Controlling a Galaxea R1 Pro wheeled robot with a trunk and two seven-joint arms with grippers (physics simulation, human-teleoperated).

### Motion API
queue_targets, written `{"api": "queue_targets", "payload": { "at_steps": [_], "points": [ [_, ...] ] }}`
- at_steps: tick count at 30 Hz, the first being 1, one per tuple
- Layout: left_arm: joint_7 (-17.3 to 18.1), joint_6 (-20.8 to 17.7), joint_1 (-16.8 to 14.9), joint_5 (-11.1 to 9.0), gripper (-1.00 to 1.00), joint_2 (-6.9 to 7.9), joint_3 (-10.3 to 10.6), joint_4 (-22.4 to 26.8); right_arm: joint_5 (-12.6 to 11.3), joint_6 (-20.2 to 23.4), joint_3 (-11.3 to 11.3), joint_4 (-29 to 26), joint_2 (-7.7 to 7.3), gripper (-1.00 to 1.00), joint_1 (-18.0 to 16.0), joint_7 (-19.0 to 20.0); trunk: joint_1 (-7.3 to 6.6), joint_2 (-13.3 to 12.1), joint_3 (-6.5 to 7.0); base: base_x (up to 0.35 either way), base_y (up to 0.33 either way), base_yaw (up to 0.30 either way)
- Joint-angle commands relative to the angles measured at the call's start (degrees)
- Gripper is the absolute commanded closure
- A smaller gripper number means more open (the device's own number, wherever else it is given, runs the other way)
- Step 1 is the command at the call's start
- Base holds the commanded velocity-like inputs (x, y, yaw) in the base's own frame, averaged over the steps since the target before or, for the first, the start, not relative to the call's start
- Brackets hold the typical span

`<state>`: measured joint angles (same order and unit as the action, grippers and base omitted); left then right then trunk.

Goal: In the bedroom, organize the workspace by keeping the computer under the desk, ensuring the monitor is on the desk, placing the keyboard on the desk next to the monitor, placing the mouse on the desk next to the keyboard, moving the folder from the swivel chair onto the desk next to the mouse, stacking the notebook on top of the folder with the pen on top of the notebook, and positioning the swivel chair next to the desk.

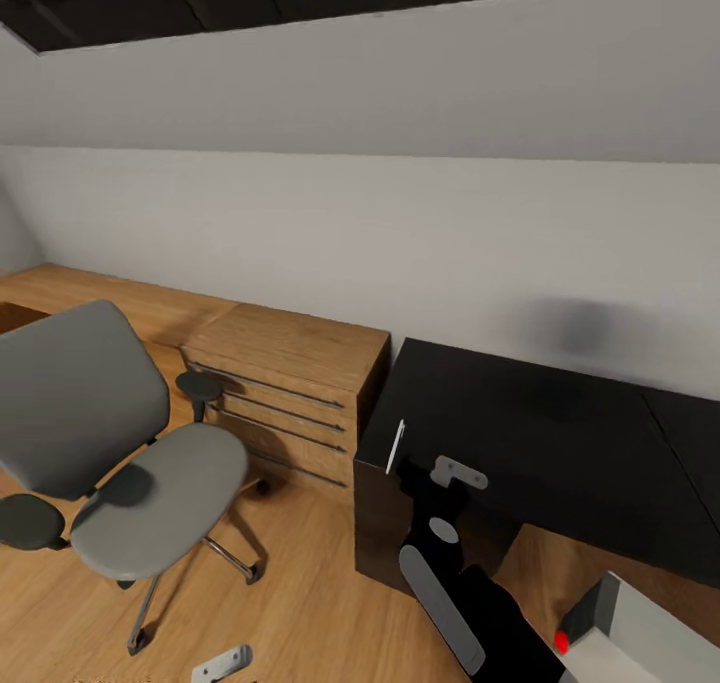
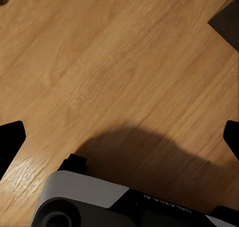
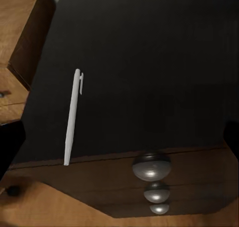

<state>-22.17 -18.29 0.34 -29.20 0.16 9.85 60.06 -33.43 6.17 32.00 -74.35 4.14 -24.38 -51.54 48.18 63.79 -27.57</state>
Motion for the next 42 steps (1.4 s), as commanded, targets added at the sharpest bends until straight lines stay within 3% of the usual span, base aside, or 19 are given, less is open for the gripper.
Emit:
{"api": "queue_targets", "payload": {
  "at_steps": [1,23,29,33,37,42],
  "points": [
    [-0.4,-0.2,0.0,-0.4,-1.00,0.02,0.1,0.1,0.1,0.2,0.1,-0.1,-0.01,-1.00,0.0,-0.4,0.01,0.0,0.01,0.000,0.000,0.228],
    [-0.4,-0.2,0.0,-0.4,-1.00,0.06,0.3,2.1,1.8,-1.3,1.5,-0.2,-0.21,-1.00,0.0,-0.4,0.01,0.0,1.31,0.040,0.000,0.182],
    [-0.5,-0.7,0.0,-0.4,-1.00,-0.42,0.3,8.5,9.5,-1.0,1.9,1.5,-0.19,-1.00,-0.1,-0.3,0.01,0.0,1.39,0.288,0.000,0.015],
    [-0.5,-0.9,0.0,-0.3,-1.00,-0.62,0.3,11.0,11.5,-0.9,2.1,3.6,-0.12,-1.00,-0.1,-0.2,0.01,0.0,1.40,0.173,0.000,0.004],
    [-0.7,-1.4,0.0,1.4,-1.00,-0.94,0.3,15.1,12.5,-0.8,2.1,6.5,-0.10,-1.00,-0.3,-0.2,0.01,0.0,1.40,0.061,0.000,0.001],
    [-0.9,-4.8,0.0,5.7,-1.00,-3.11,0.3,22.3,12.9,-0.7,2.1,12.1,-0.10,-1.00,-1.4,0.1,0.01,0.0,1.41,0.015,0.000,0.000]
  ]
}}
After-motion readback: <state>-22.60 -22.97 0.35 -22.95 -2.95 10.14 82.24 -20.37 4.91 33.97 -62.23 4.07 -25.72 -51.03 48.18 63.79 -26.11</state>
